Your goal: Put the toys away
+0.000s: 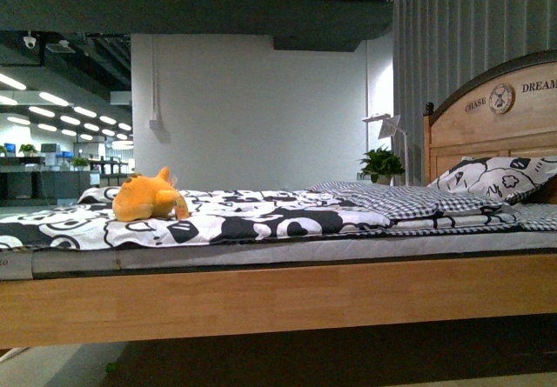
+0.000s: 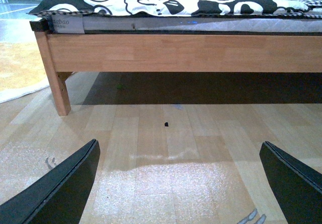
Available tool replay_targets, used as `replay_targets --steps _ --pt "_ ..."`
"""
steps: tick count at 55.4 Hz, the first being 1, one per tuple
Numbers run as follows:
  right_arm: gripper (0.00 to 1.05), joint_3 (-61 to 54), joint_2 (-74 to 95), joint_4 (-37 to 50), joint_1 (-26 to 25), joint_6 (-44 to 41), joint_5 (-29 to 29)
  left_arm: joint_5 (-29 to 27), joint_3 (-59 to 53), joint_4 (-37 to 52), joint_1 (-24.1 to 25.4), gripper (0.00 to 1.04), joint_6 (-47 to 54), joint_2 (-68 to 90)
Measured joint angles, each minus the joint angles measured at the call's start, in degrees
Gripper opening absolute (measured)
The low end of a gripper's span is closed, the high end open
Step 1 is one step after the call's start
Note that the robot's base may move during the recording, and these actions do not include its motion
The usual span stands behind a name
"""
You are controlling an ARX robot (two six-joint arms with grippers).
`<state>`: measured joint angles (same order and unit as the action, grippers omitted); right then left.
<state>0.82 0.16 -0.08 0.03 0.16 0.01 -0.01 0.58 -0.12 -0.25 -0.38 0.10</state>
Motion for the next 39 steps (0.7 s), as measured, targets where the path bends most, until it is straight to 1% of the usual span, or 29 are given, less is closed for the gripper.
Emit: replay_targets --steps 39 --pt "0.98 0.0 0.0 0.0 0.0 0.0 0.0 0.0 0.0 0.0 0.0 0.98 0.0 0.0"
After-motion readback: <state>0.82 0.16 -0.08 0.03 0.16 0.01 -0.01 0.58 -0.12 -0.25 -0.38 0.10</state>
